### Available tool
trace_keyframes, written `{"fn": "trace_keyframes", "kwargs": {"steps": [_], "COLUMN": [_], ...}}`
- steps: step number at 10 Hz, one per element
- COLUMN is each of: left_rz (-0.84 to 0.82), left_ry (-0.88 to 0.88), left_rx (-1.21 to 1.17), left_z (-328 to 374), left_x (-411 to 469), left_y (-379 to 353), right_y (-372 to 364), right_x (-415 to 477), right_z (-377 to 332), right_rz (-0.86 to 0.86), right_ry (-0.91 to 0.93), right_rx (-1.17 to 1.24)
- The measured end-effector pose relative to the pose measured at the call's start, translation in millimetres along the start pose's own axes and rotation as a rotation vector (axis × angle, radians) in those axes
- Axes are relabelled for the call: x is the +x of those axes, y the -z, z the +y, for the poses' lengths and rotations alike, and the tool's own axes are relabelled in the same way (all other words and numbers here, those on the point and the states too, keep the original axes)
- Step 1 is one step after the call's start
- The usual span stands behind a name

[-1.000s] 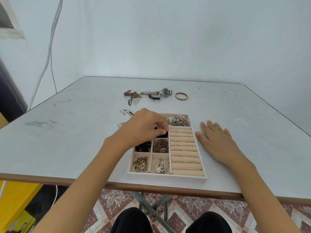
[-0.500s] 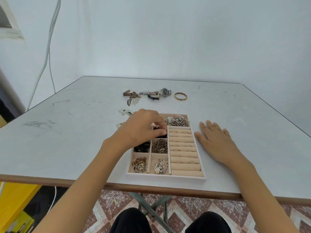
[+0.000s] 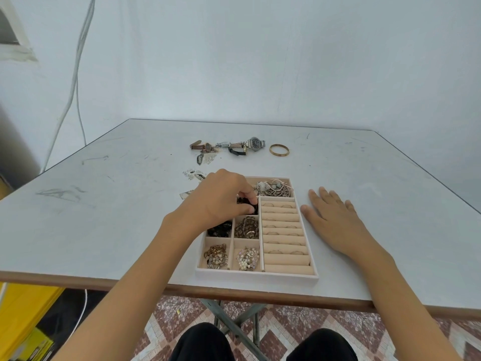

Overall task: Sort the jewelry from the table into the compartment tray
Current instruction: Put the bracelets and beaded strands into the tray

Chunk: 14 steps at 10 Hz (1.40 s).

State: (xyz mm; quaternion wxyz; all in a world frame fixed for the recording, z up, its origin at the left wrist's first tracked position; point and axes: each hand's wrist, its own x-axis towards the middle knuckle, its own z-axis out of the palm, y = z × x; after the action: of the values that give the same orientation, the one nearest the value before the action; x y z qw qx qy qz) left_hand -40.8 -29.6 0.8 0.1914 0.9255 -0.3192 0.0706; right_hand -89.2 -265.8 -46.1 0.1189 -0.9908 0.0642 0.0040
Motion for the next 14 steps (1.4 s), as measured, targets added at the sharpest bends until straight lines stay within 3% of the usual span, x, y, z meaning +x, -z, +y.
{"fn": "trace_keyframes", "kwargs": {"steps": [8,14], "left_rz": [0.091,0.056], "left_ry": [-0.087,-0.094], "left_rx": [0.075,0.059], "left_z": [-3.8,-8.4], "left_x": [-11.8,-12.1], "left_y": [-5.4,-4.6], "right_y": [1.0,1.2], "right_x": [0.0,-0.7], "right_z": [-1.3,-1.5], "right_rz": [-0.004,-0.011], "right_ry": [-0.001,-0.004], "right_rx": [-0.015,-0.012]}}
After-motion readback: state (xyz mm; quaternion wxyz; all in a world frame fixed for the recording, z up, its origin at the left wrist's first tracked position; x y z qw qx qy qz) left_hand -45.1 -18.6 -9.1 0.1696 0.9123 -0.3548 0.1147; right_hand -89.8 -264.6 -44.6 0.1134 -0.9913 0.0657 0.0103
